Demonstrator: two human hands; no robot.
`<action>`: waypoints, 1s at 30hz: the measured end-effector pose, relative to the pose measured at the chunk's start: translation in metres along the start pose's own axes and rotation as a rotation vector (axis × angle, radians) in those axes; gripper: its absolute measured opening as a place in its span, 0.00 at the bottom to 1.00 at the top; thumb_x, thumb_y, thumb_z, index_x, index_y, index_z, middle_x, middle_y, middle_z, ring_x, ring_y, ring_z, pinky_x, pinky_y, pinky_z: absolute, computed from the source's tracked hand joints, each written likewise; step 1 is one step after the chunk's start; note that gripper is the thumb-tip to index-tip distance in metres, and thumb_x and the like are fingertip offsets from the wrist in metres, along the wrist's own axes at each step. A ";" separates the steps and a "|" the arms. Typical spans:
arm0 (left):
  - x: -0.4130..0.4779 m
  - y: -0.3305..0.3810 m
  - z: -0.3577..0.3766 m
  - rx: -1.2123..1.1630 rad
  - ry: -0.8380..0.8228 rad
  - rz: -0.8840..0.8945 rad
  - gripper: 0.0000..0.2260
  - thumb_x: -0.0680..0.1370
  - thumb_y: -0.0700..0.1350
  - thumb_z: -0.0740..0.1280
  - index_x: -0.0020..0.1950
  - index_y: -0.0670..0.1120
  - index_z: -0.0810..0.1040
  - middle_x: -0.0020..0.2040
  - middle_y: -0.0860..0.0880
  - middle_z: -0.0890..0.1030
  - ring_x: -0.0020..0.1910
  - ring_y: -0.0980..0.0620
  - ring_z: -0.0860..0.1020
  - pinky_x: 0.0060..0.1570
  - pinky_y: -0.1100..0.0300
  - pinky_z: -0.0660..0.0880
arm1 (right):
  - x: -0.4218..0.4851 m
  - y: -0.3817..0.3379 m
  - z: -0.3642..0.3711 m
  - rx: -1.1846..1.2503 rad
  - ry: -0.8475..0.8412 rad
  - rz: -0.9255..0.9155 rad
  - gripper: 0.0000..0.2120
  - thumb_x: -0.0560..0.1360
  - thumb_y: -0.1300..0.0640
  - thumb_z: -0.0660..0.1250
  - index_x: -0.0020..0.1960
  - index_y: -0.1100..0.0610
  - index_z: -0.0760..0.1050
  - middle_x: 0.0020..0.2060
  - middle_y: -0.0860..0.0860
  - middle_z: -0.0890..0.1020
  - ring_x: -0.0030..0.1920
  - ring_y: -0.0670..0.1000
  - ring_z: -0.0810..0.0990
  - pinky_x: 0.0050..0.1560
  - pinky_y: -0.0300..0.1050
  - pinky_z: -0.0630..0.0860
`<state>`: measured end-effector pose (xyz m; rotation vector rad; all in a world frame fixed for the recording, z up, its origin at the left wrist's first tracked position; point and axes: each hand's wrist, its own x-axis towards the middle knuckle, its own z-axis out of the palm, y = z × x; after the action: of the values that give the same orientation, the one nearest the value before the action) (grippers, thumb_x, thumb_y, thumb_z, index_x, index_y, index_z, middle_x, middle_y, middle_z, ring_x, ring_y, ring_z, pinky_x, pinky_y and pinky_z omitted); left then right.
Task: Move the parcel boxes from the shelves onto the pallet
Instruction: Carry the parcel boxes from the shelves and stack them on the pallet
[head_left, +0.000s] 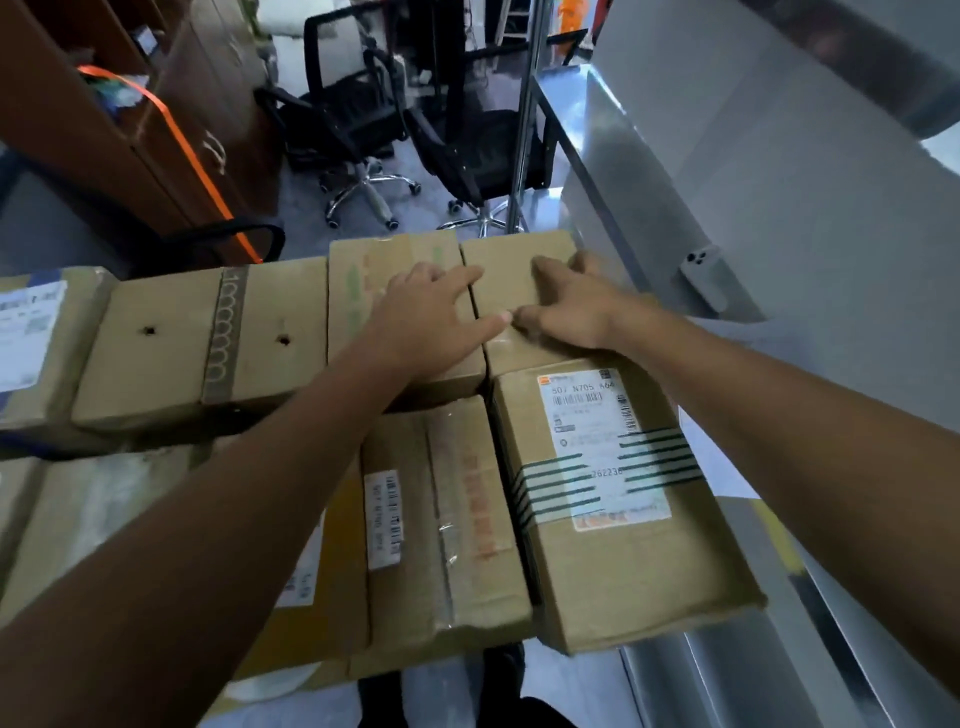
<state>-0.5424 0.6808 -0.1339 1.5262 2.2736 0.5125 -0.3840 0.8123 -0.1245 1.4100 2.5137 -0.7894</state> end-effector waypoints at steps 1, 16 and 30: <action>-0.001 0.003 0.000 -0.007 0.003 -0.014 0.33 0.78 0.65 0.68 0.80 0.55 0.69 0.73 0.40 0.71 0.75 0.38 0.68 0.75 0.44 0.65 | 0.000 0.001 -0.002 0.004 -0.004 -0.003 0.41 0.76 0.35 0.68 0.84 0.42 0.54 0.82 0.53 0.51 0.80 0.66 0.60 0.75 0.61 0.63; -0.148 0.004 0.004 -0.108 0.148 0.024 0.29 0.80 0.61 0.68 0.79 0.51 0.71 0.72 0.44 0.74 0.72 0.44 0.70 0.72 0.46 0.69 | -0.170 0.052 0.022 0.163 0.237 -0.146 0.32 0.81 0.36 0.64 0.82 0.40 0.61 0.84 0.47 0.55 0.83 0.55 0.57 0.78 0.56 0.59; -0.238 -0.032 0.029 0.159 0.184 -0.122 0.32 0.78 0.68 0.65 0.77 0.53 0.73 0.78 0.40 0.69 0.76 0.37 0.65 0.74 0.37 0.62 | -0.252 0.077 0.093 0.194 0.358 -0.155 0.29 0.80 0.35 0.65 0.79 0.40 0.67 0.82 0.43 0.55 0.81 0.51 0.61 0.77 0.57 0.67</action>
<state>-0.4692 0.4513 -0.1537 1.4529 2.5846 0.4647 -0.1938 0.6080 -0.1368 1.5517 2.9141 -0.8997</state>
